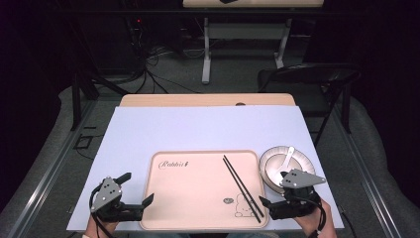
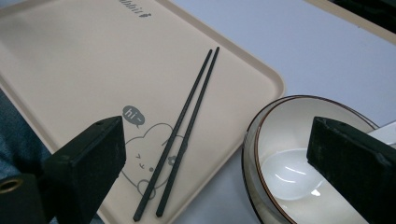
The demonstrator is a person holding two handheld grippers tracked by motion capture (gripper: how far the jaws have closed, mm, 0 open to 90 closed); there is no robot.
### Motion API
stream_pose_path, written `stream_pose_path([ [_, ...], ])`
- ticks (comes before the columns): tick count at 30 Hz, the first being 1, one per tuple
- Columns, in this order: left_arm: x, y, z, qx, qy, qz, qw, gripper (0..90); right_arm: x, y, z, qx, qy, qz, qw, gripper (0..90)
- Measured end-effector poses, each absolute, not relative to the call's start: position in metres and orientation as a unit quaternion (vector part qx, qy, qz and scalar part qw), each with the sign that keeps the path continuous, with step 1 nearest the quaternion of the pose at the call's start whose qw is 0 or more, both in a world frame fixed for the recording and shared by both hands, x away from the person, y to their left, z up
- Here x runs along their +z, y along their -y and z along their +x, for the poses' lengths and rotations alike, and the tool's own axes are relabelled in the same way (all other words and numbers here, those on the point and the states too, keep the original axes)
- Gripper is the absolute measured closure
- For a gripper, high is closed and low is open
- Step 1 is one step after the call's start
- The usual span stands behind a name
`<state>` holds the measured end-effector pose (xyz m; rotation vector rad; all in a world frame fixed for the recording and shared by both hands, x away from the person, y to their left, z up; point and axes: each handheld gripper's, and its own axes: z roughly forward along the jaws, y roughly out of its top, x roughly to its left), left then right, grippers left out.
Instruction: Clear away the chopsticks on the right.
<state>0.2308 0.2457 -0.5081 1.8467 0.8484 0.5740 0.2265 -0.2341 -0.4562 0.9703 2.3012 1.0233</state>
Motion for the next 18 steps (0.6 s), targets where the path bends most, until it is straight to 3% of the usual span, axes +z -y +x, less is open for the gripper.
stream_pose_path([
  [12, -0.508, -0.246, 0.231, 0.237, -0.351, 0.762, 0.490, 0.1, -0.469, 0.272, 0.177, 0.400, -0.783, 0.369, 0.301, 1.0],
  [18, -0.508, -0.246, 0.232, 0.238, -0.351, 0.762, 0.489, 0.1, -0.474, 0.281, 0.174, 0.403, -0.779, 0.371, 0.305, 0.0],
])
